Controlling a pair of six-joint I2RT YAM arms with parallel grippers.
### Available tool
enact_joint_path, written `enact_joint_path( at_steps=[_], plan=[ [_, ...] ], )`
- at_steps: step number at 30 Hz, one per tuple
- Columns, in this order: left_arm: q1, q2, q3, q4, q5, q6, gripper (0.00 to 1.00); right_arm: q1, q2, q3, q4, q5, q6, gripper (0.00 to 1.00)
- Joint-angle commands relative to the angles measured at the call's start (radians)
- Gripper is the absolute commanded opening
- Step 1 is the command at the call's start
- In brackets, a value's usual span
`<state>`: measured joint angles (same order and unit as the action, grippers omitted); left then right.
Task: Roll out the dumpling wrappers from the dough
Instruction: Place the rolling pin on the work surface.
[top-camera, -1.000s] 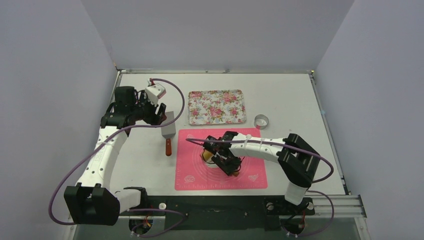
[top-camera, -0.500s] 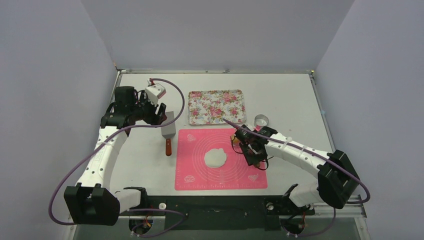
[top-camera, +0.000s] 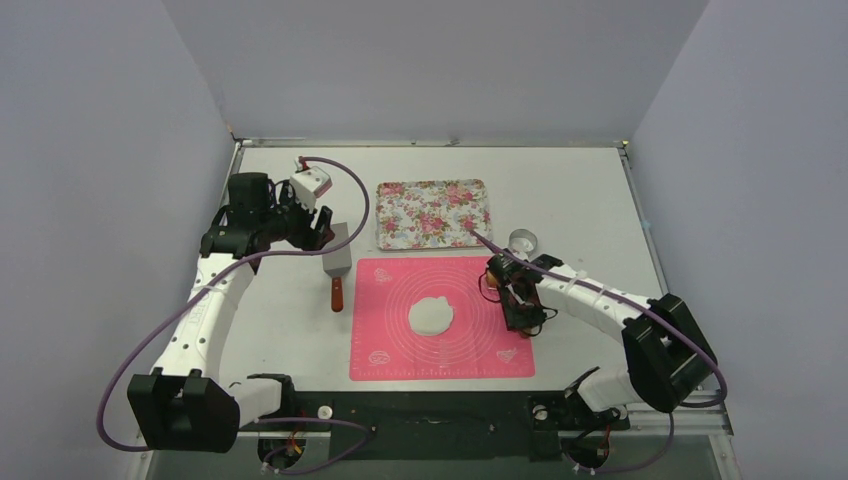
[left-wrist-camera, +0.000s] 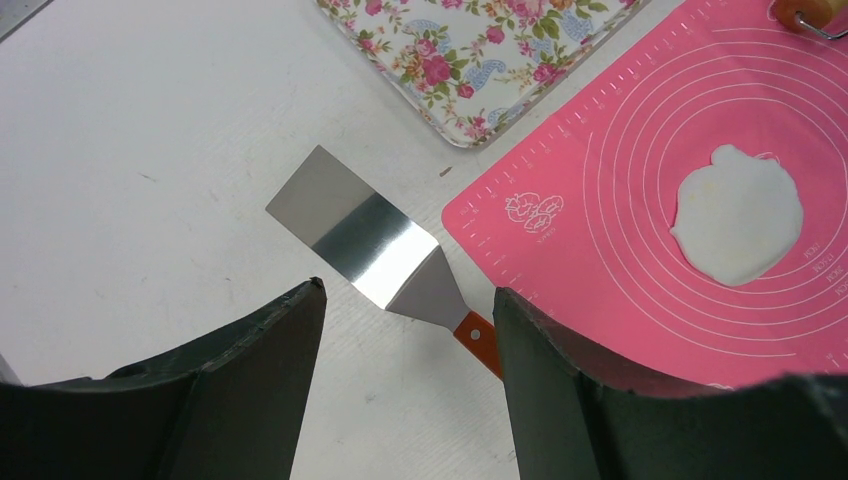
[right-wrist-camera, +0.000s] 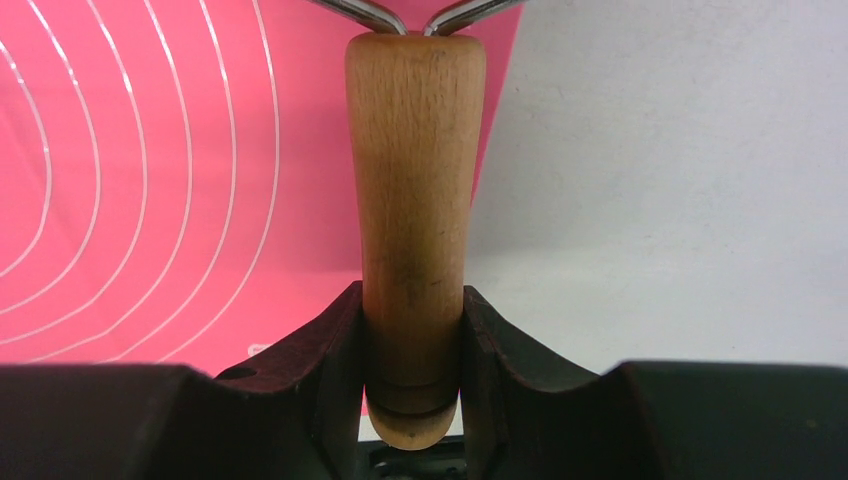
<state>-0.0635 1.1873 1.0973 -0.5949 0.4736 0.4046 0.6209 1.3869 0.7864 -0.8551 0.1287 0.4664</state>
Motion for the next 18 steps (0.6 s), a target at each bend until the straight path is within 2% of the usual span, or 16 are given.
enact_joint_path(
  at_steps=[1,2,4,10,14,16,18],
  plan=[
    [0.004,-0.017,0.027,0.025,0.026,0.003,0.61,0.0,0.017,-0.016,0.074,0.033,0.03,0.19],
    [0.004,-0.015,0.027,0.026,0.027,0.003,0.61,0.0,0.009,-0.017,0.074,0.037,0.036,0.29],
    [0.004,-0.014,0.026,0.029,0.028,0.003,0.61,0.0,-0.011,-0.015,0.073,0.041,0.046,0.42],
    [0.004,-0.009,0.026,0.033,0.03,0.001,0.61,0.0,-0.1,0.048,0.04,0.075,0.062,0.69],
    [0.005,-0.006,0.03,0.027,0.025,0.005,0.61,-0.027,-0.18,0.164,0.017,0.133,0.056,0.71],
    [0.005,-0.007,0.031,0.027,0.027,0.004,0.61,-0.087,-0.213,0.228,0.029,0.174,0.049,0.71],
    [0.005,-0.007,0.028,0.033,0.03,0.001,0.61,-0.193,-0.229,0.257,0.123,0.157,0.044,0.7]
  ],
)
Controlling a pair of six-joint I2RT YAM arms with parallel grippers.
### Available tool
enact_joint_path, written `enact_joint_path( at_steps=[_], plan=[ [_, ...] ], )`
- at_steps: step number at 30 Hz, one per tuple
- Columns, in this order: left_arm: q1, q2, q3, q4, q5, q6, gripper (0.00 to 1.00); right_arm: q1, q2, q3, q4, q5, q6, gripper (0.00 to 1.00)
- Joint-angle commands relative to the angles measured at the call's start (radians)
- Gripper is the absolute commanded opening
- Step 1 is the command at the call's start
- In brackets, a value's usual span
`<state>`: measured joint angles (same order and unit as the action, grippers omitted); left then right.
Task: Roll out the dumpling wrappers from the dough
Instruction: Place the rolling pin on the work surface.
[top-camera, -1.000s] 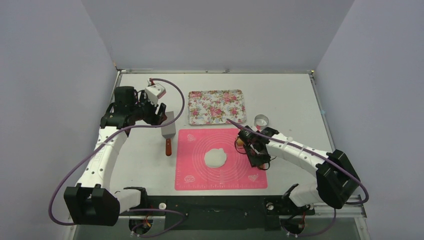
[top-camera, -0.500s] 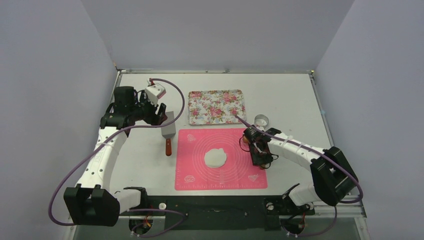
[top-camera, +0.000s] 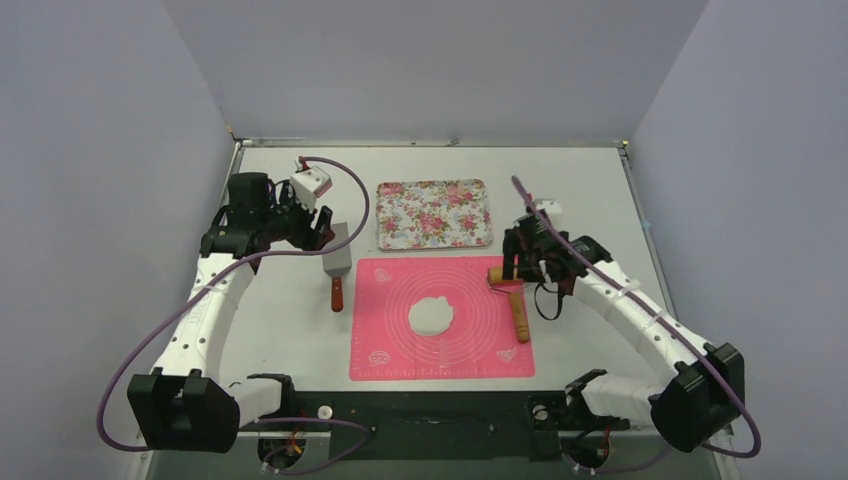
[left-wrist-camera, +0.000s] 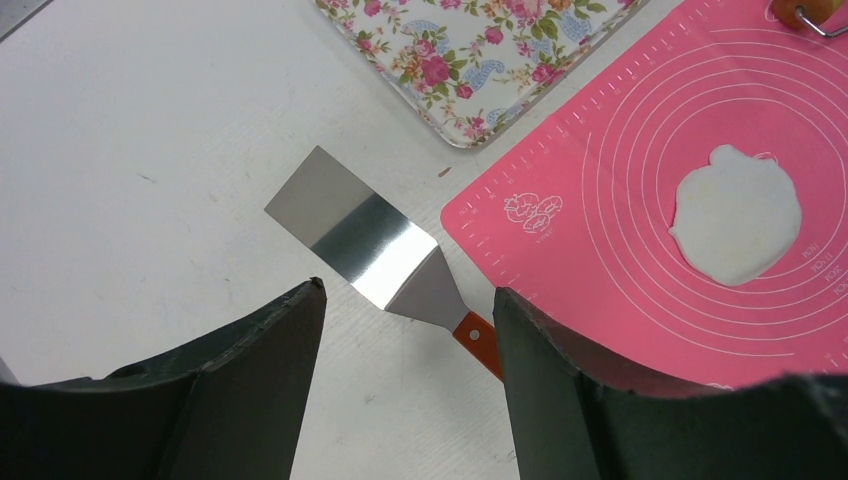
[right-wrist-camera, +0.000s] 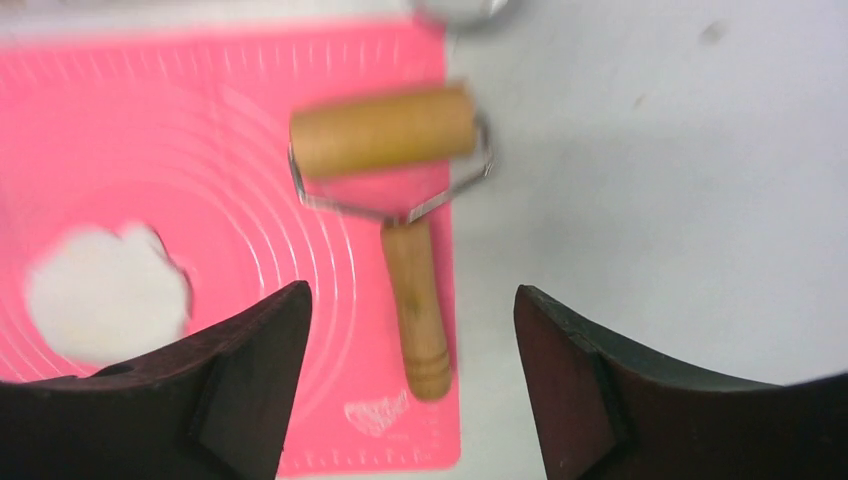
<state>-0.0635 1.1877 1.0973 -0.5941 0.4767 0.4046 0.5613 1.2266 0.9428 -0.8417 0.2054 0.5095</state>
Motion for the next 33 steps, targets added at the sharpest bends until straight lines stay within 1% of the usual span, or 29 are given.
enact_joint_path(
  at_steps=[1,2,3,4,5,6,8,9,13,19,25,30,31,33],
  plan=[
    [0.005,-0.007,0.027,0.036,0.029,-0.004,0.61,-0.213,-0.067,0.102,0.143,0.06,0.003,0.65],
    [0.004,-0.005,0.026,0.038,0.033,-0.007,0.61,-0.293,-0.055,0.098,0.216,0.024,0.013,0.63],
    [0.004,-0.004,0.026,0.043,0.035,-0.013,0.61,-0.329,-0.043,0.094,0.249,-0.005,0.021,0.58],
    [0.004,-0.002,0.026,0.045,0.04,-0.016,0.61,-0.385,-0.008,0.089,0.31,-0.021,0.034,0.55],
    [0.004,-0.001,0.026,0.046,0.042,-0.021,0.61,-0.407,0.041,0.093,0.329,-0.044,0.039,0.53],
    [0.004,0.0,0.026,0.047,0.046,-0.022,0.61,-0.435,0.068,0.108,0.359,-0.053,0.043,0.53],
    [0.004,0.0,0.023,0.049,0.045,-0.027,0.61,-0.451,0.151,0.139,0.375,-0.074,0.038,0.53],
    [0.004,0.002,0.021,0.049,0.043,-0.029,0.61,-0.453,0.198,0.148,0.379,-0.079,0.033,0.53],
    [0.004,0.007,0.008,0.056,0.024,-0.028,0.61,-0.454,0.286,0.158,0.407,-0.082,0.013,0.54],
    [0.005,0.026,0.008,0.071,0.023,-0.035,0.61,-0.454,0.403,0.163,0.418,-0.118,-0.007,0.48],
    [0.007,0.032,0.014,0.07,0.022,-0.037,0.61,-0.444,0.492,0.177,0.452,-0.156,-0.015,0.43],
    [0.011,0.032,0.01,0.068,0.016,-0.034,0.61,-0.43,0.523,0.185,0.46,-0.126,-0.02,0.43],
    [0.011,0.033,0.01,0.069,0.016,-0.034,0.61,-0.429,0.528,0.185,0.461,-0.123,-0.022,0.42],
    [0.013,0.036,0.012,0.07,0.017,-0.033,0.61,-0.429,0.551,0.195,0.46,-0.115,-0.026,0.33]
  ],
)
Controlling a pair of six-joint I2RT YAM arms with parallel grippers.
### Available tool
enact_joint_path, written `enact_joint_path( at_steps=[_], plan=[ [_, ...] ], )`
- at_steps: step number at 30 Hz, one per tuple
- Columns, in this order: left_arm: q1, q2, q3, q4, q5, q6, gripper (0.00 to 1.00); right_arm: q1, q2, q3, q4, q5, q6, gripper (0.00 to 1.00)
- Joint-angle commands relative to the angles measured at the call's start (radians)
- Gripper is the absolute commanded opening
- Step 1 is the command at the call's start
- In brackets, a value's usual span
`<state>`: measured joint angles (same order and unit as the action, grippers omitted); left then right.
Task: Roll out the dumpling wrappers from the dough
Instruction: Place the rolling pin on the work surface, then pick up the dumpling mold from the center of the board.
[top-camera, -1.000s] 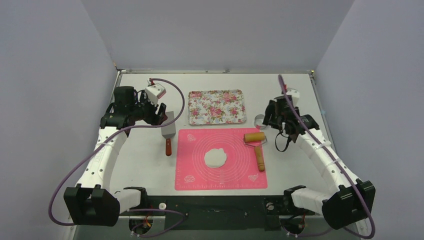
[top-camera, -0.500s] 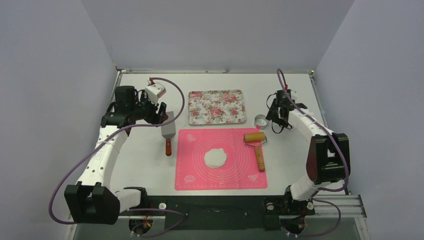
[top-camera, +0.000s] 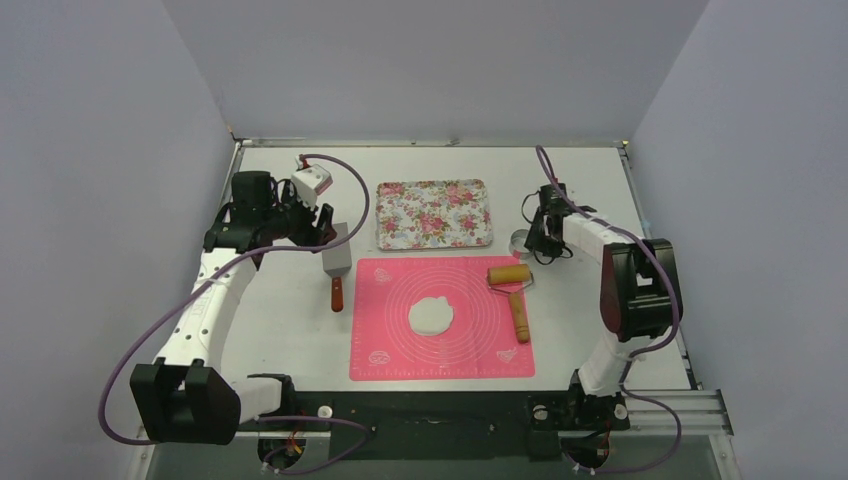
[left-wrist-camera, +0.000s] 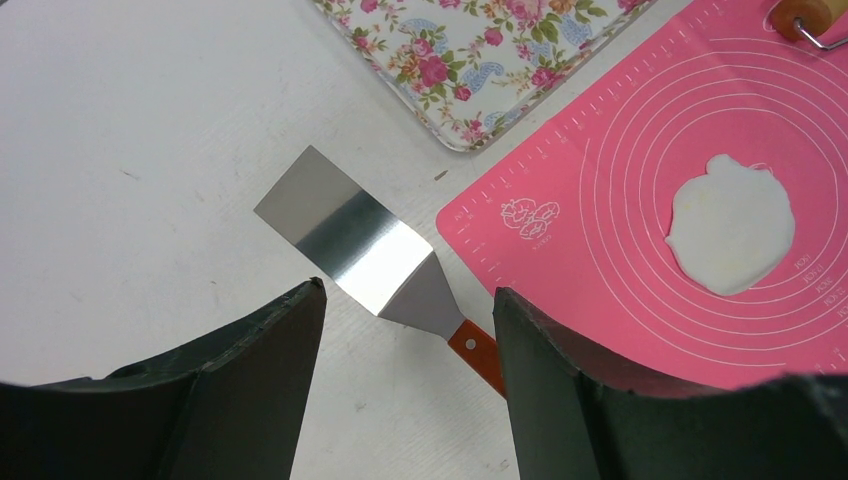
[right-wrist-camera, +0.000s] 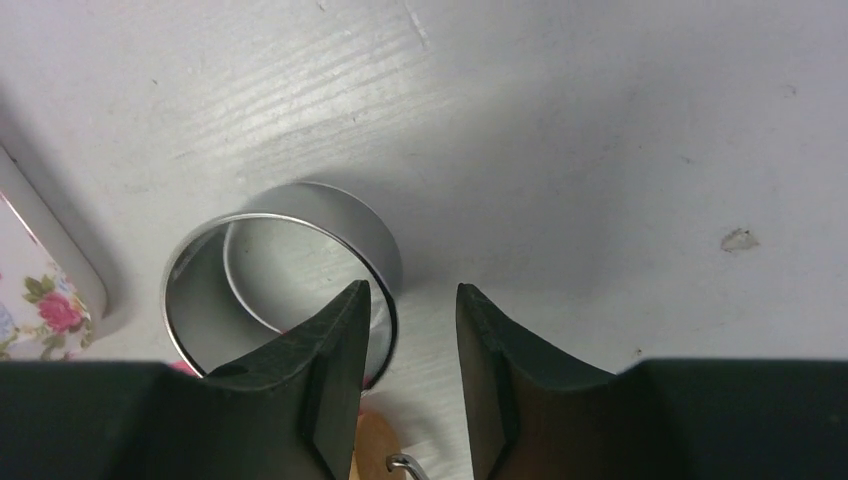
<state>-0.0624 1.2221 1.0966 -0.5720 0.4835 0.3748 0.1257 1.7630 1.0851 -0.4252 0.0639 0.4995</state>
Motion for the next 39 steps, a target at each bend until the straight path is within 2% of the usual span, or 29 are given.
enact_joint_path(
  at_steps=[1,3,4,6,12,15,18,21,24,28,35,39],
  plan=[
    [0.012,0.003,0.014,0.049,0.01,-0.004,0.61,0.007,0.028,0.059,0.038,0.03,-0.019,0.29],
    [0.012,0.004,0.016,0.05,0.01,-0.005,0.61,0.01,0.045,0.068,0.031,0.048,-0.03,0.16],
    [0.012,0.005,0.018,0.048,0.01,-0.004,0.61,0.011,0.047,0.071,0.026,0.061,-0.033,0.05],
    [0.012,0.006,0.02,0.043,0.009,-0.003,0.61,0.023,0.045,0.078,0.007,0.098,-0.053,0.0],
    [0.012,0.008,0.019,0.048,0.014,-0.008,0.61,0.095,-0.075,0.117,-0.054,0.288,-0.1,0.0],
    [0.012,0.009,0.016,0.056,0.031,-0.032,0.61,0.172,-0.147,0.143,-0.08,0.355,-0.137,0.0],
    [0.011,0.009,0.011,0.06,0.064,-0.065,0.61,0.269,-0.212,0.18,-0.116,0.273,-0.164,0.0],
    [0.011,0.005,0.011,0.046,0.092,-0.098,0.61,0.393,-0.228,0.2,-0.157,0.121,-0.173,0.0],
    [0.011,0.0,0.021,0.043,0.083,-0.126,0.61,0.594,-0.181,0.237,-0.211,0.105,-0.183,0.0],
    [0.018,-0.008,0.024,0.042,0.047,-0.151,0.61,0.756,-0.097,0.275,-0.253,0.125,-0.179,0.0],
    [0.024,-0.012,0.001,0.059,0.016,-0.156,0.61,0.864,-0.044,0.219,-0.212,0.052,-0.148,0.0],
    [0.027,-0.012,-0.006,0.065,0.016,-0.157,0.61,0.874,-0.04,0.158,-0.196,0.054,-0.126,0.0]
  ],
)
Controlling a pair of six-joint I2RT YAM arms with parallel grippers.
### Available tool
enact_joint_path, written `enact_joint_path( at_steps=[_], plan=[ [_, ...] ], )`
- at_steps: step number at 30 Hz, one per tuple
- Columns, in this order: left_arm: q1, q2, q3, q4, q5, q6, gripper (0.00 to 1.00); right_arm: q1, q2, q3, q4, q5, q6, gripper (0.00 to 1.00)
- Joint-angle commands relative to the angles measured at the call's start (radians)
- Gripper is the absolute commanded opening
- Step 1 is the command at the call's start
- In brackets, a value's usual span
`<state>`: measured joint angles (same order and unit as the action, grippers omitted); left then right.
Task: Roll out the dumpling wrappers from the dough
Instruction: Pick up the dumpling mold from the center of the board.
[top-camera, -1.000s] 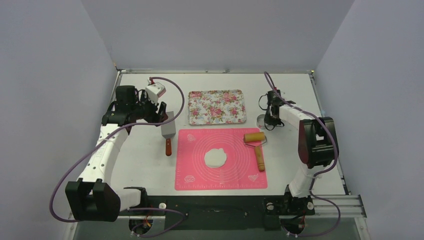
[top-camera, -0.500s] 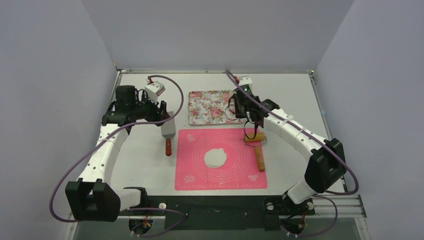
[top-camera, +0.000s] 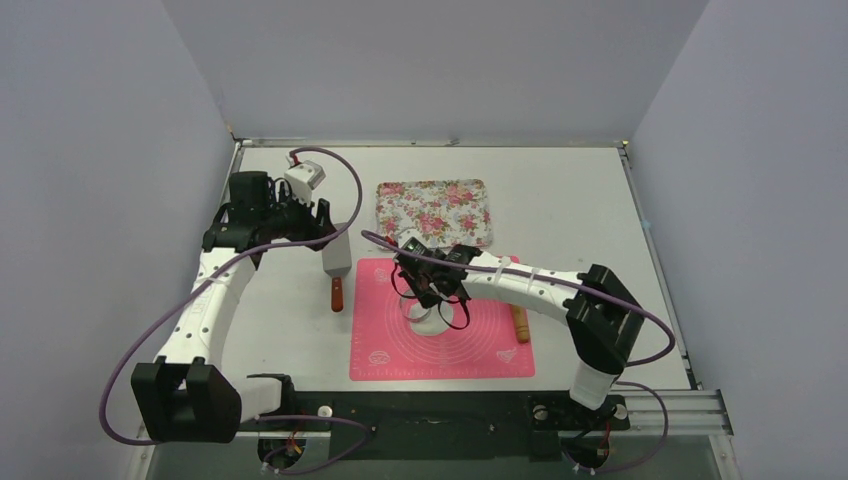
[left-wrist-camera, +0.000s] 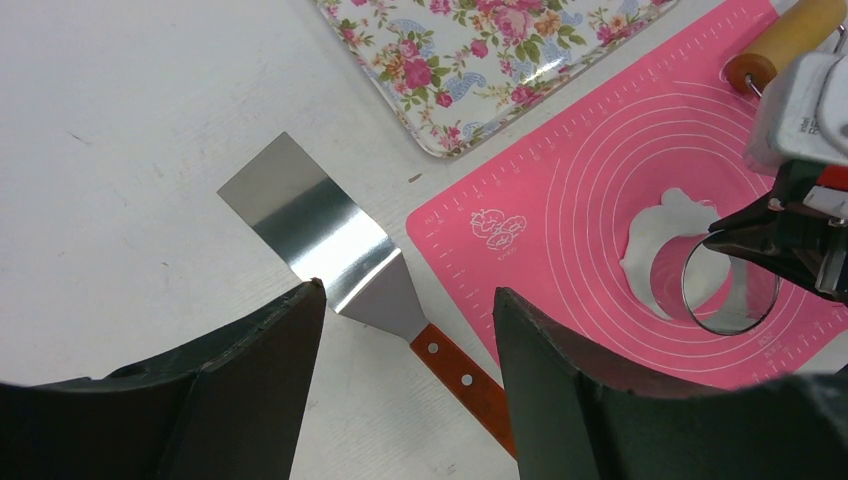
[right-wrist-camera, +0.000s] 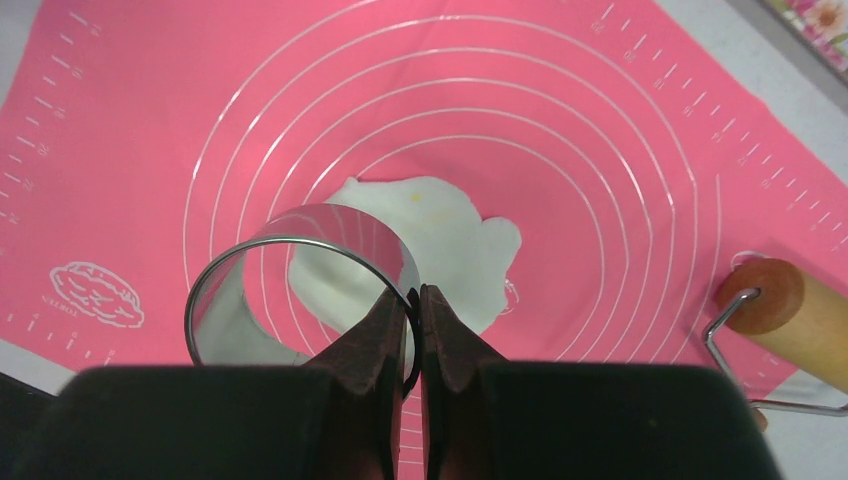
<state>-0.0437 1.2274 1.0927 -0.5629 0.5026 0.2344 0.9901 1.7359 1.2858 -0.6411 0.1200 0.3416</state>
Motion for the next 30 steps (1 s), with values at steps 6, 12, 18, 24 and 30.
enact_joint_path(
  at_steps=[6,12,18,24,30],
  plan=[
    [0.009,-0.017,-0.003,0.059,-0.003,-0.017,0.61,-0.031,-0.031,-0.117,0.089,-0.005,0.047,0.0],
    [0.01,-0.018,-0.001,0.054,-0.004,-0.014,0.61,-0.05,-0.043,-0.152,0.126,-0.012,0.05,0.0],
    [0.011,-0.017,0.003,0.054,-0.002,-0.015,0.61,-0.073,-0.049,-0.173,0.157,-0.036,0.058,0.0],
    [0.014,-0.016,0.006,0.054,-0.003,-0.014,0.61,-0.075,-0.04,-0.176,0.159,-0.056,0.062,0.0],
    [0.016,-0.016,0.007,0.053,-0.005,-0.009,0.61,-0.069,-0.043,-0.202,0.138,-0.051,0.058,0.0]
  ],
)
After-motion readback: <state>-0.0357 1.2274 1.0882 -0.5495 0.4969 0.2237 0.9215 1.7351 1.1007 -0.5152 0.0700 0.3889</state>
